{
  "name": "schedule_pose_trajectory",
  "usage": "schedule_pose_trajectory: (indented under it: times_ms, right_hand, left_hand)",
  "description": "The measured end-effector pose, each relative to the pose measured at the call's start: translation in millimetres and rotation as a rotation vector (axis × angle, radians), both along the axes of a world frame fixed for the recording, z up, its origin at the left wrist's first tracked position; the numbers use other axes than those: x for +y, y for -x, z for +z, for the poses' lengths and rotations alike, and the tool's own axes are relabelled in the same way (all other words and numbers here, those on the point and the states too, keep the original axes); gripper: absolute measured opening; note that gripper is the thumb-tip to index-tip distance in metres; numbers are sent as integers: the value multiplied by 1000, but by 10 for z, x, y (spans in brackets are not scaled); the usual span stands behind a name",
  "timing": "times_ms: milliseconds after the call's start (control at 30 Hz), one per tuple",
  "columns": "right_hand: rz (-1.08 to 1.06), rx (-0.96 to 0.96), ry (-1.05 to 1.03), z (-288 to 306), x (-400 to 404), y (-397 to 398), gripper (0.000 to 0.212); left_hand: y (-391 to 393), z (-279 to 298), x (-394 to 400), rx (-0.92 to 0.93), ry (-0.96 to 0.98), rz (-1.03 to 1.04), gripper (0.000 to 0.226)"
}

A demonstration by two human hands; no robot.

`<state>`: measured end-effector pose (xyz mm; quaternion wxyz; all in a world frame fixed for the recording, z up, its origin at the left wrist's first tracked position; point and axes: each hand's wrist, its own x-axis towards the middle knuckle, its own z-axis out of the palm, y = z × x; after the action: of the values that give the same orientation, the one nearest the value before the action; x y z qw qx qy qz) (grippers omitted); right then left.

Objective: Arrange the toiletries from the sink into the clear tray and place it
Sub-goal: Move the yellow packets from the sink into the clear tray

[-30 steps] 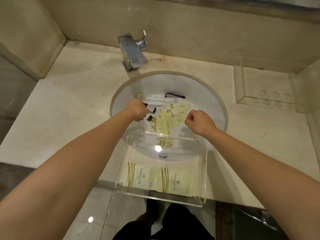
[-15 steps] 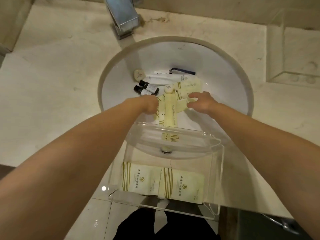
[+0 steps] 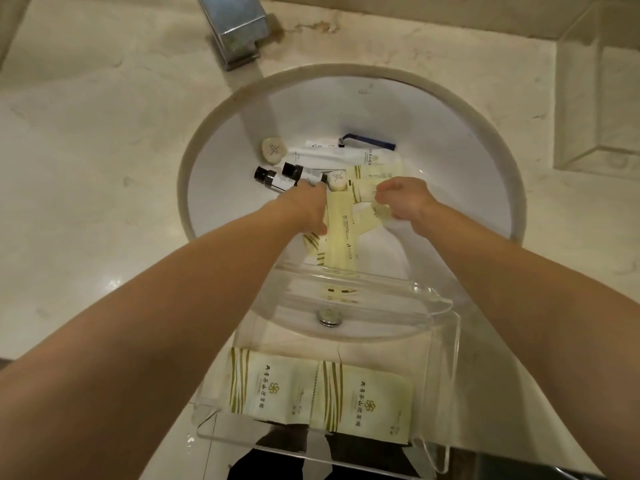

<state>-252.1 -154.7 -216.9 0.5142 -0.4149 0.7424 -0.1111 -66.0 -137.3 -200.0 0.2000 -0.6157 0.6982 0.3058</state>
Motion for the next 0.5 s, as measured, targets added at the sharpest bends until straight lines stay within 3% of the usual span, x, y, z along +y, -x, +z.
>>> schedule_pose_trajectory:
  times_ms: [267, 500]
  right_hand:
    - [17, 34, -38, 39, 44, 42, 21]
    - [40, 115, -45, 46, 113, 68, 16]
  left_hand:
    - [3, 24, 56, -155, -201, -39, 100]
    - [15, 100, 60, -77, -208, 2, 43]
